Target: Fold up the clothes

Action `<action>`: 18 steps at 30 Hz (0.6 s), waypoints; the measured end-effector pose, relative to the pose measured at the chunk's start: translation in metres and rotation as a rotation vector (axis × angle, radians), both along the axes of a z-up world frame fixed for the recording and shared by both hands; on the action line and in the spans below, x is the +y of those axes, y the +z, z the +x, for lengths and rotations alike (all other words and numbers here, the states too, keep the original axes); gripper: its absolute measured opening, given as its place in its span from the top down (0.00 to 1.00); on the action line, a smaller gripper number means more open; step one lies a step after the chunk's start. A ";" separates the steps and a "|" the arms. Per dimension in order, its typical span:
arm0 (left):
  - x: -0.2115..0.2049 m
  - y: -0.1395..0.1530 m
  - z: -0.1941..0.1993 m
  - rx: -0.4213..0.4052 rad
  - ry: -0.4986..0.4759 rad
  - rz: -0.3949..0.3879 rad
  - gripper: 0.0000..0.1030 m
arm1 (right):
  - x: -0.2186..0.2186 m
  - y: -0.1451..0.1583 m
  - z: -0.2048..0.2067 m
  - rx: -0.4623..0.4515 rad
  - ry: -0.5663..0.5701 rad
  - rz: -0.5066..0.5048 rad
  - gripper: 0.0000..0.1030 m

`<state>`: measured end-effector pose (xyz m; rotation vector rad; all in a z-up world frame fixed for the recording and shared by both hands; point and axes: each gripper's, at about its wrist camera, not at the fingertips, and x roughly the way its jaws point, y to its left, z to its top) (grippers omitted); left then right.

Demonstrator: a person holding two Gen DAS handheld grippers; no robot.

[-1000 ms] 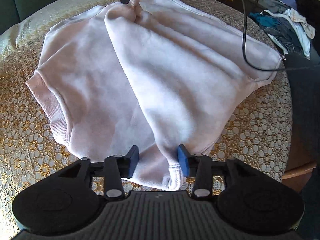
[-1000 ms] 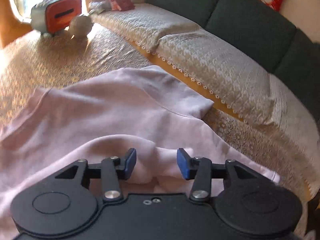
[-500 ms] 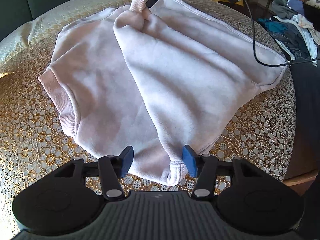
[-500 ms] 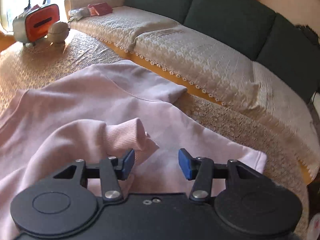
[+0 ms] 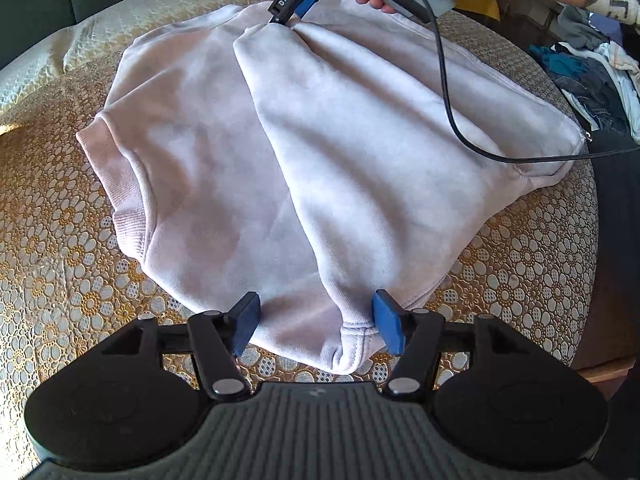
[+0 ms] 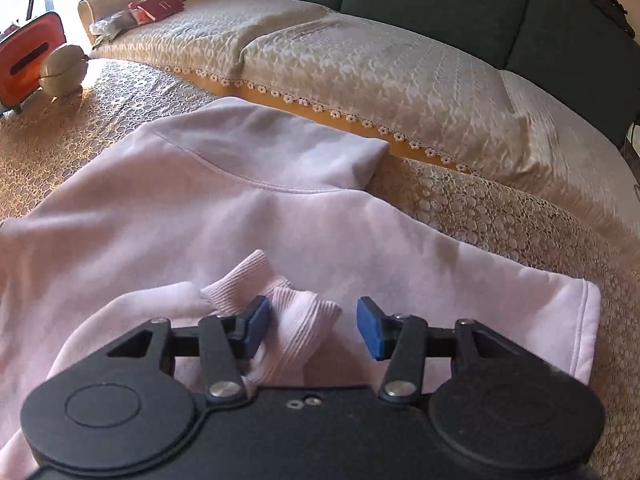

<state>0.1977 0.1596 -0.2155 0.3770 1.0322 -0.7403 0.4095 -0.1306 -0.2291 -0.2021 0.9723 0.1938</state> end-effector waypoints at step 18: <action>-0.024 -0.007 -0.016 0.007 -0.147 0.051 0.33 | -0.031 0.035 -0.271 0.313 0.526 0.302 0.00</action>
